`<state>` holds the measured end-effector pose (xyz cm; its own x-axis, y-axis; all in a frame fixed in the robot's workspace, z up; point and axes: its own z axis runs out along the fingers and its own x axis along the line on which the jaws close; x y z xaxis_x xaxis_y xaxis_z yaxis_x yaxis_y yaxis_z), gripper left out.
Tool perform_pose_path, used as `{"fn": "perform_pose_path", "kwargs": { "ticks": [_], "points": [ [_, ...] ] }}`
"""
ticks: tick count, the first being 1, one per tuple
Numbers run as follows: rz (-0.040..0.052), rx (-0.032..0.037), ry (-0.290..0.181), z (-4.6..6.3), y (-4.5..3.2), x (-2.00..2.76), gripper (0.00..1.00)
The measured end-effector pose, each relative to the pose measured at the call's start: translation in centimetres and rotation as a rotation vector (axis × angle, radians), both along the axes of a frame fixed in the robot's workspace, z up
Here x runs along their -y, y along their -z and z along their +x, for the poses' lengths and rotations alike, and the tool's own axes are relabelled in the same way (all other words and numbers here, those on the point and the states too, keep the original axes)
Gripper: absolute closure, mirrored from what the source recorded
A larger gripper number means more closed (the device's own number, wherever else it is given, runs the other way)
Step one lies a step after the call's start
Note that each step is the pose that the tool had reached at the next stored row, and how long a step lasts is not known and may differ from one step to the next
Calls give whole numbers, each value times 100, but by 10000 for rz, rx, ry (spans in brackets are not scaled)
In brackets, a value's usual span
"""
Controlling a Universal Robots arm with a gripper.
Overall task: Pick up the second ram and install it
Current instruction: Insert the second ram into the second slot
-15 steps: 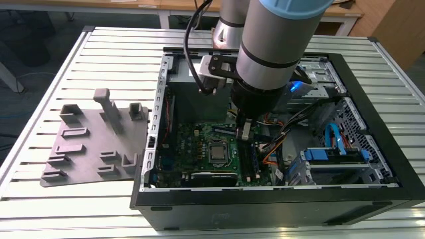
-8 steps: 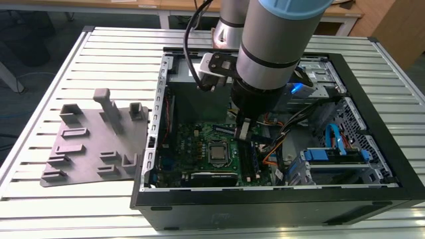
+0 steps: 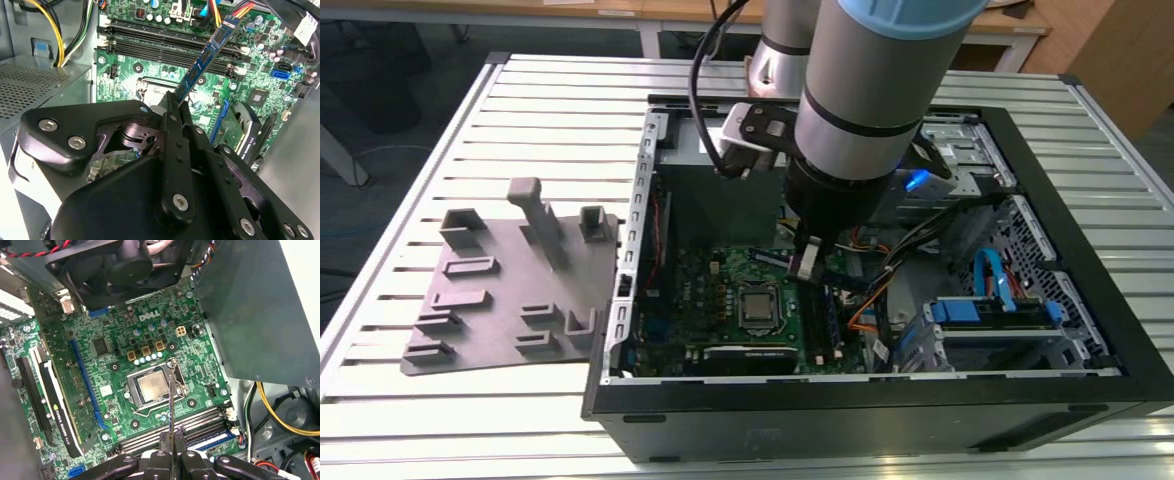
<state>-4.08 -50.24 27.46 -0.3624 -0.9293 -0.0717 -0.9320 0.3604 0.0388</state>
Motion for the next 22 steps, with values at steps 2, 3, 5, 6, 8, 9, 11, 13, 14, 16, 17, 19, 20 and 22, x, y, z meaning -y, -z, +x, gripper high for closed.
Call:
{"fn": "perform_pose_path", "kwargs": {
  "ticks": [2, 3, 5, 6, 8, 9, 11, 13, 14, 16, 17, 19, 20, 22],
  "points": [
    [-1, 0, 136, 0, 0, 0, 89],
    [0, 0, 201, 0, 0, 0, 89],
    [0, 0, 300, 0, 0, 0, 89],
    [0, 0, 348, 0, 0, 0, 89],
    [0, 0, 448, 0, 1, 0, 89],
    [0, 0, 504, 0, 1, 0, 89],
    [0, 0, 609, 0, 1, 0, 89],
    [0, 0, 712, 0, 1, 0, 89],
    [0, 0, 762, 0, 1, 0, 89],
    [0, 0, 864, 0, 1, 0, 89],
    [0, 0, 913, 0, 1, 0, 89],
    [0, 0, 1016, 0, 1, 0, 89],
    [0, 0, 1068, 0, 1, 0, 89],
    [0, 0, 1175, 0, 1, 0, 89]
  ]
}}
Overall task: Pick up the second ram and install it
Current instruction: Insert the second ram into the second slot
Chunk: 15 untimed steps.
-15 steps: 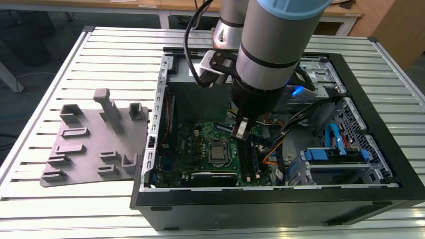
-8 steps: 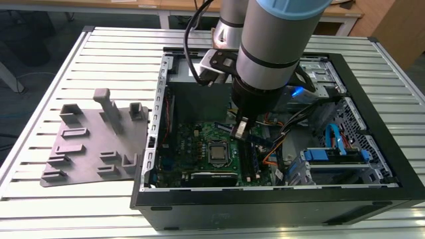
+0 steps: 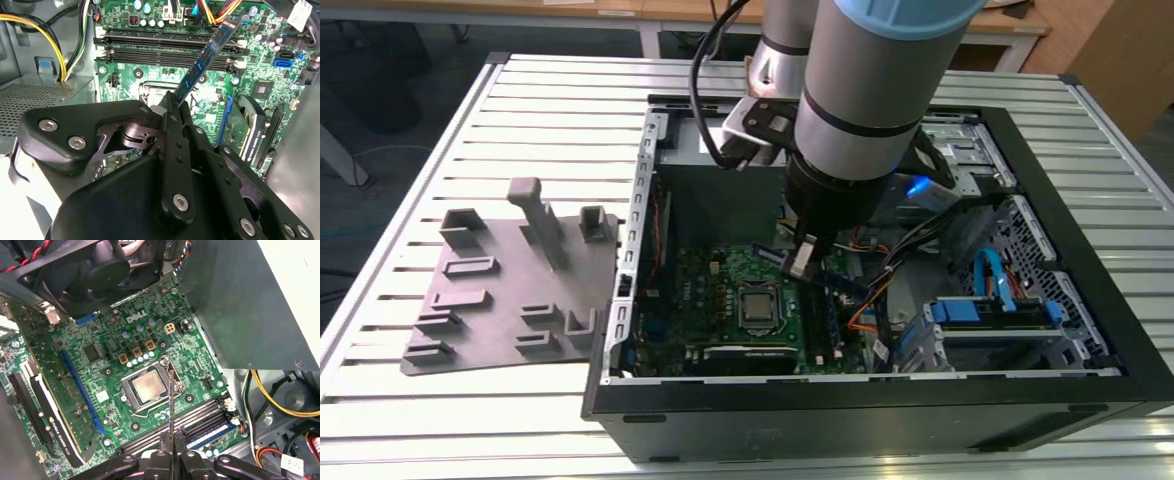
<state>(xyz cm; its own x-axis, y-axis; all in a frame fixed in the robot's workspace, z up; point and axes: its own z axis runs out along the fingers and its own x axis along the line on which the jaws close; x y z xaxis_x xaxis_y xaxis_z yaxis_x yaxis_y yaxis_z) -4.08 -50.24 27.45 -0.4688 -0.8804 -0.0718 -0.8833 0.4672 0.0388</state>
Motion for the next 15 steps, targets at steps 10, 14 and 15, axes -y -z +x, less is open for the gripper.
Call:
{"fn": "perform_pose_path", "kwargs": {
  "ticks": [10, 14, 15],
  "points": [
    [0, 0, 562, 0, 0, 0, 89],
    [0, 0, 821, 0, 1, 0, 89],
    [0, 0, 884, 0, 1, 0, 89]
  ]
}}
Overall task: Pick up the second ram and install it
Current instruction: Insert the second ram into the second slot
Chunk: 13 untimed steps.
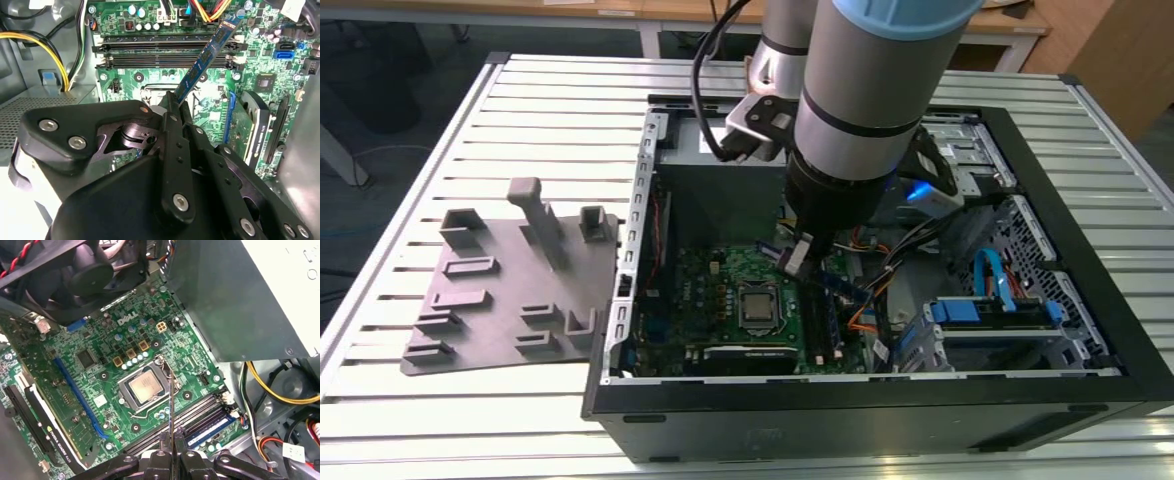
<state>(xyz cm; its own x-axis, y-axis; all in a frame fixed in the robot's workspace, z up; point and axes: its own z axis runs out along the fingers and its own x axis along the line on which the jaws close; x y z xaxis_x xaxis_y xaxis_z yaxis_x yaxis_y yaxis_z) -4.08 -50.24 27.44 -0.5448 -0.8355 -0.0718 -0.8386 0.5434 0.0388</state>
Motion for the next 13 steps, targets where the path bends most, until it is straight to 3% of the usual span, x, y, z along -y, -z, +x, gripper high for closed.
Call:
{"fn": "perform_pose_path", "kwargs": {
  "ticks": [13],
  "points": [
    [0, 0, 764, 0, 1, 0, 89]
  ]
}}
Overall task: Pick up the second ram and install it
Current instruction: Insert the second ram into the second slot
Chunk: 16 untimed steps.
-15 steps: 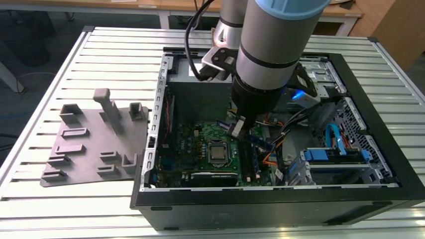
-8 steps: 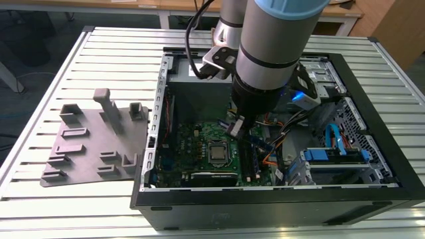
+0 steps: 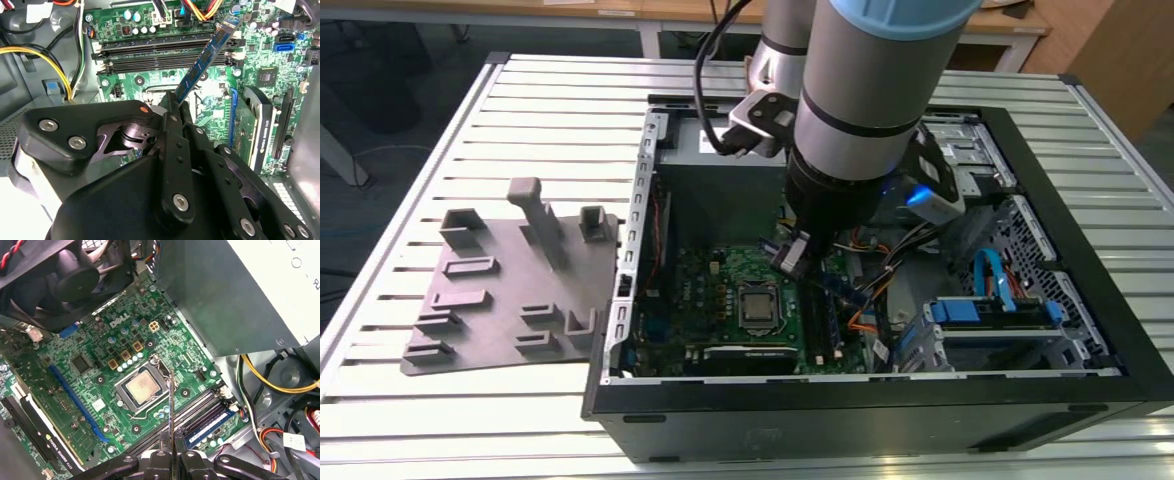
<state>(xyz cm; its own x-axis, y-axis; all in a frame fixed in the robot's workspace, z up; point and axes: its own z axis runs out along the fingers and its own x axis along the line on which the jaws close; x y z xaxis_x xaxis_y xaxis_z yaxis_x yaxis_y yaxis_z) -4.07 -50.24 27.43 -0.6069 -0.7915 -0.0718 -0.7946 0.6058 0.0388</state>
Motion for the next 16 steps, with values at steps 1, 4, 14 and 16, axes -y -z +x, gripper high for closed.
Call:
{"fn": "perform_pose_path", "kwargs": {
  "ticks": [1, 4, 14, 16],
  "points": [
    [0, 0, 63, 0, 0, 0, 89],
    [0, 0, 248, 0, 0, 0, 89],
    [-1, 0, 841, 0, 0, 0, 89],
    [0, 0, 957, 0, 0, 0, 89]
  ]
}}
